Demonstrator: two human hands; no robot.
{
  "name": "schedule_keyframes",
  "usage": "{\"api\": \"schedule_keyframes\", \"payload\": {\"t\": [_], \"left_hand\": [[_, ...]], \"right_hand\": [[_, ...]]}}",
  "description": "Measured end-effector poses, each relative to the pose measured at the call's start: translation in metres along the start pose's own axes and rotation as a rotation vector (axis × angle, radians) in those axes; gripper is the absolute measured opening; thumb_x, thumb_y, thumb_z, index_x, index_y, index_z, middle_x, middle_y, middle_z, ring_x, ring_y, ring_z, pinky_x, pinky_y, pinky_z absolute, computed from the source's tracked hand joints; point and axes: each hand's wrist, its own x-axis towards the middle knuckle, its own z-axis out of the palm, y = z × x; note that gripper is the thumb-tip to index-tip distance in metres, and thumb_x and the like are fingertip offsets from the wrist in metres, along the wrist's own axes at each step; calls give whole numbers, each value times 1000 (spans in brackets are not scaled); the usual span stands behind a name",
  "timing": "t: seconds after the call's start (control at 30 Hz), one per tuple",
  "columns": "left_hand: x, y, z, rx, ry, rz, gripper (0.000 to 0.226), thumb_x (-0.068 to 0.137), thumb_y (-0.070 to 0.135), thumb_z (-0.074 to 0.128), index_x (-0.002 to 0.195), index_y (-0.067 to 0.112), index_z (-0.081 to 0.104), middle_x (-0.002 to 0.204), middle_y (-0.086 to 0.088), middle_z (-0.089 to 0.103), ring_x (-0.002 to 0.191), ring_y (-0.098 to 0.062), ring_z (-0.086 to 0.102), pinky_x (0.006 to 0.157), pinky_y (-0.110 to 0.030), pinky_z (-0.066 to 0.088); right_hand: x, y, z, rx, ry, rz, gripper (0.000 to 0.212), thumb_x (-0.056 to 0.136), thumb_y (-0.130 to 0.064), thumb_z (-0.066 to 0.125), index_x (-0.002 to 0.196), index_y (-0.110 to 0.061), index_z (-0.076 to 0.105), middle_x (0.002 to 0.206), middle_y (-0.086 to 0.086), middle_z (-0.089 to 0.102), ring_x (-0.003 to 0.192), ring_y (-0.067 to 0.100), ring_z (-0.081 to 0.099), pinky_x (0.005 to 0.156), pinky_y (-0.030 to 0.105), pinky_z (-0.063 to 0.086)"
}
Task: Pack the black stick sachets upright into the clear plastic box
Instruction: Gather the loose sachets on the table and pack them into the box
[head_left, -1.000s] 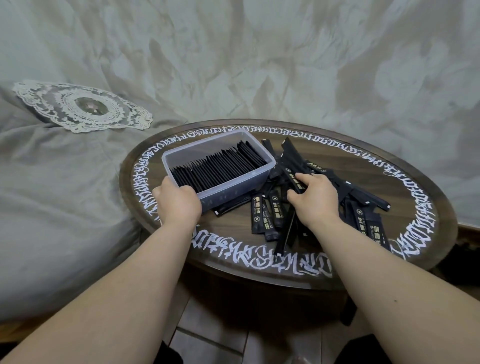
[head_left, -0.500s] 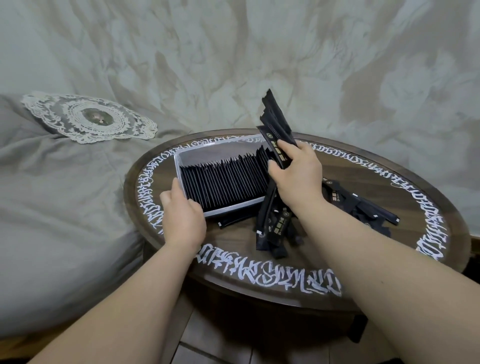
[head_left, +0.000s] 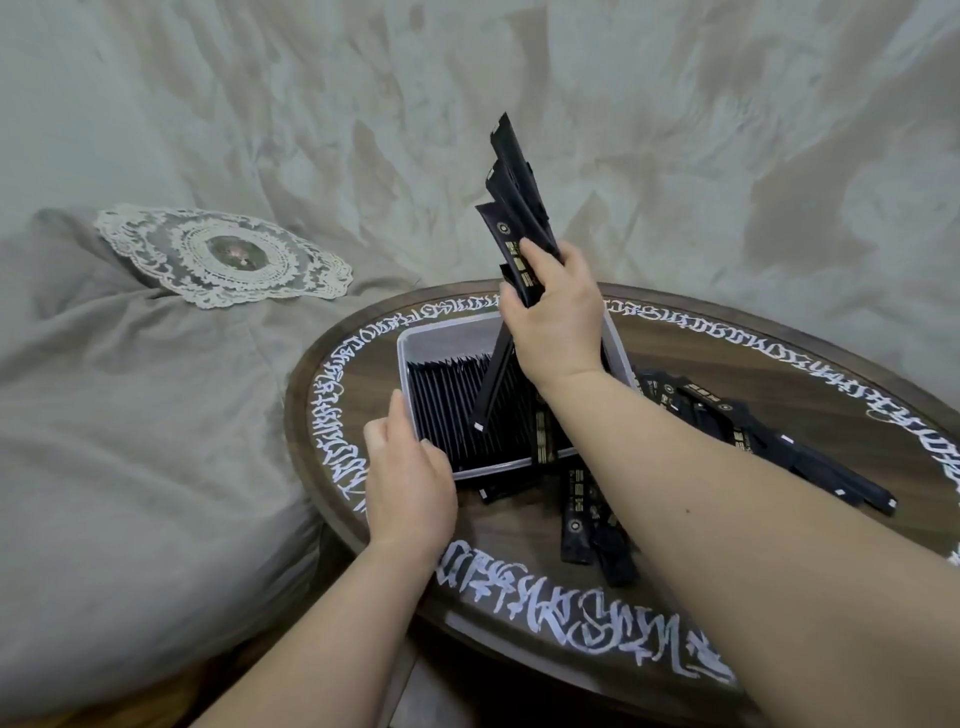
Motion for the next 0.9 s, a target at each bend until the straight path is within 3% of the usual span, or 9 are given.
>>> {"api": "schedule_keyframes", "payload": {"t": [0.3,0.47,0.7,0.83,0.9], "left_hand": [[0,2,1,18,7,18,58,97,7,37,152,13,19,133,-12,35,87,-20,43,76,-29,32],[-2,4,2,38,15,22,58,96,7,37,152,12,19,134,-13,34,101,-32,52,81,-34,37],[-2,5,3,60,15,23,58,97,8,37,151,13,19,136,-14,34,99,-33,52,78,-33,33],[-3,6,4,66,9,39,58,97,9,36,152,13,18,135,-14,34,87,-26,47,75,-32,33],[-4,6,4,69,12,40,58,96,8,37,152,13,18,134,-15,34,91,-30,50,77,-35,36]], "right_hand": [[-39,39,-4,-116,-82,28,46,85,-10,65,129,-6,56,135,15,47,123,30,48,104,36,39],[-44,43,-11,-139,-106,90,40,86,-17,64,125,-12,56,133,11,45,117,28,50,95,36,44],[-58,50,-28,-189,-136,98,30,88,-22,62,116,-12,59,122,5,49,101,25,56,83,34,47],[-67,59,-37,-252,-251,89,32,90,-25,62,118,-11,59,125,5,49,107,27,53,87,34,43],[-69,60,-37,-258,-292,81,35,89,-26,64,120,-10,59,128,7,48,117,27,47,94,34,40]]}}
